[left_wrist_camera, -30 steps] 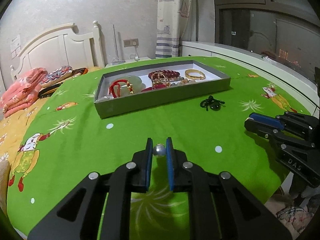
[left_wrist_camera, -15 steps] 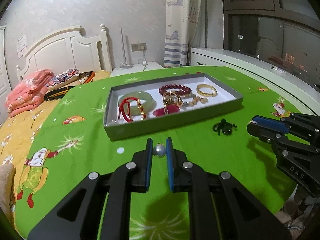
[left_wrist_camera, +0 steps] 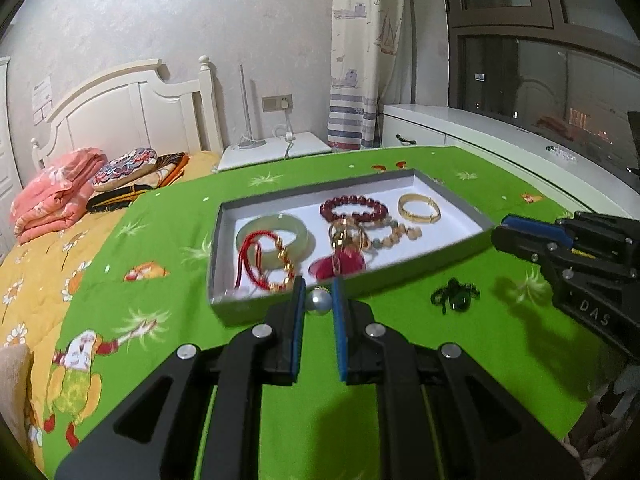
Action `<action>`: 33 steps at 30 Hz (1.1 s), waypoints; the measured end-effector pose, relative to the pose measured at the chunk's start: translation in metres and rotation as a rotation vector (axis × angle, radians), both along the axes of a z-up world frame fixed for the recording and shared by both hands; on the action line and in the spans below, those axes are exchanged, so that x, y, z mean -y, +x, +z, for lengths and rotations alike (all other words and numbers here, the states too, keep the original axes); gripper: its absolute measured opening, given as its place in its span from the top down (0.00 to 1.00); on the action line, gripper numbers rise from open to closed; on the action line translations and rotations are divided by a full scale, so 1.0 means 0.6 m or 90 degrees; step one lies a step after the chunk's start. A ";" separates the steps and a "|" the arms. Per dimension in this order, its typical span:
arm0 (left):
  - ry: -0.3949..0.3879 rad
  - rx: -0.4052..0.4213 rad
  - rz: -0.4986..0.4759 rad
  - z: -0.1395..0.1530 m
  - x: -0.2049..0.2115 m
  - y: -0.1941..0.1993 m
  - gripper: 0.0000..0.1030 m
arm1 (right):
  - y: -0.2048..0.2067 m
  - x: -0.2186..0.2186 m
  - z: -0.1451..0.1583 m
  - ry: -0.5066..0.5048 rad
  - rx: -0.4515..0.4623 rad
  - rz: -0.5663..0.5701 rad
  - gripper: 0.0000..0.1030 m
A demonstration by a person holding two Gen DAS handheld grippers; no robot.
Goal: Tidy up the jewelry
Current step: 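Carry both pearls into the tray and open both tools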
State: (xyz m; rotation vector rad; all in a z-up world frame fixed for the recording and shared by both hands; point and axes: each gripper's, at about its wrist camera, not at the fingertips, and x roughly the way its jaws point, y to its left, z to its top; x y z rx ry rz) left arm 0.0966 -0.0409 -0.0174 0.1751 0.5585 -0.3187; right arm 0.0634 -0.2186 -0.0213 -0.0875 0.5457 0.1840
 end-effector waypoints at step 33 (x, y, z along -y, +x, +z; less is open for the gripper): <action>0.066 -0.061 0.054 -0.019 0.093 0.203 0.87 | 0.209 0.014 -0.021 -0.006 -0.095 -0.029 0.85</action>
